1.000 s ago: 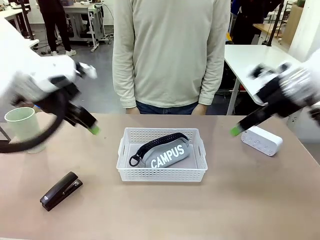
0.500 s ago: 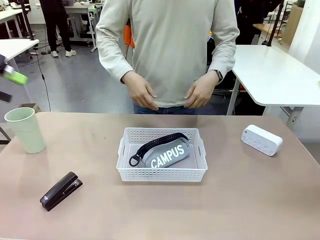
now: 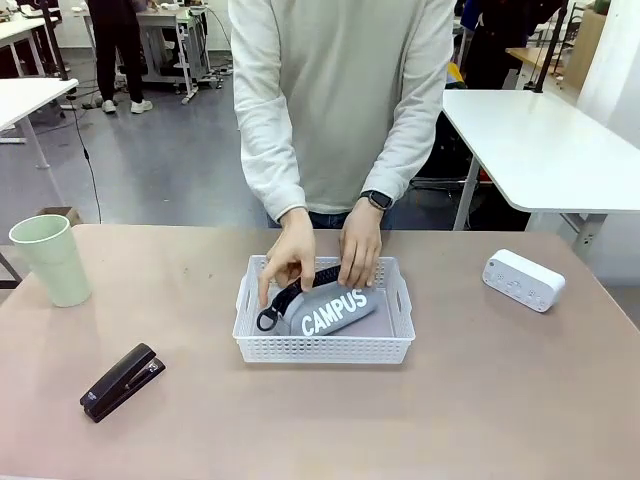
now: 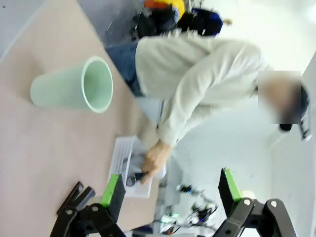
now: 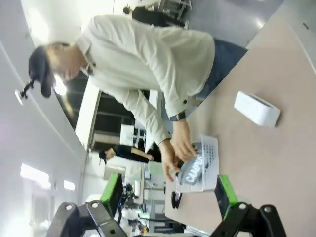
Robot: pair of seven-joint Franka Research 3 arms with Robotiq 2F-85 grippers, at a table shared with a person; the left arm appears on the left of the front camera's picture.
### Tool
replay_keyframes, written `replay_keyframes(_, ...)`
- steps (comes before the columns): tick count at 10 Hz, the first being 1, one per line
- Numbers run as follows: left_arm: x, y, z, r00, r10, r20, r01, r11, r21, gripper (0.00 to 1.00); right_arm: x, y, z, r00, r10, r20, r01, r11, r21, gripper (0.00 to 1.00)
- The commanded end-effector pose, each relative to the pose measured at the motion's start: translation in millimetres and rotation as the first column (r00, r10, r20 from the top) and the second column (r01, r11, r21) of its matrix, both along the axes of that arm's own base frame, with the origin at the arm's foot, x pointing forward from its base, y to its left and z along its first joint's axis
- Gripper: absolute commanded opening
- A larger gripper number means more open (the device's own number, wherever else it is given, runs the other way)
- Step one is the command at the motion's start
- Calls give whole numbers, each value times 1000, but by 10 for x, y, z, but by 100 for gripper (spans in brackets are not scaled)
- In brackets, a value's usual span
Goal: Efficiently arrange items inside the basket to fit them all.
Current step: Pick up the Digital clock and place it inside the Organizing basket.
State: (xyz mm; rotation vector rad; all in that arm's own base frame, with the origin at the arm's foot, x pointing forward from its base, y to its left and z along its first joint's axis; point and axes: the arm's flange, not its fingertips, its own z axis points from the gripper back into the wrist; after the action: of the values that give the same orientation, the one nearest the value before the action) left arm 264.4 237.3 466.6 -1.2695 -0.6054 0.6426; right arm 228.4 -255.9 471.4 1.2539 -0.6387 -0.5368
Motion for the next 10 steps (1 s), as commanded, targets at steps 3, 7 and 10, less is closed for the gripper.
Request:
replay_keyframes(3, 0, 0, 0, 1000, 0, 0, 0, 1000, 0, 100, 0, 0, 0, 1000, 0, 0, 0, 1000, 0, 100)
replay_keyframes(7, 0, 0, 0, 1000, 0, 0, 0, 1000, 0, 100, 0, 0, 0, 1000, 0, 0, 0, 1000, 0, 100)
replay_keyframes(10, 0, 0, 0, 1000, 0, 0, 0, 1000, 0, 100, 0, 0, 0, 1000, 0, 0, 0, 1000, 0, 100)
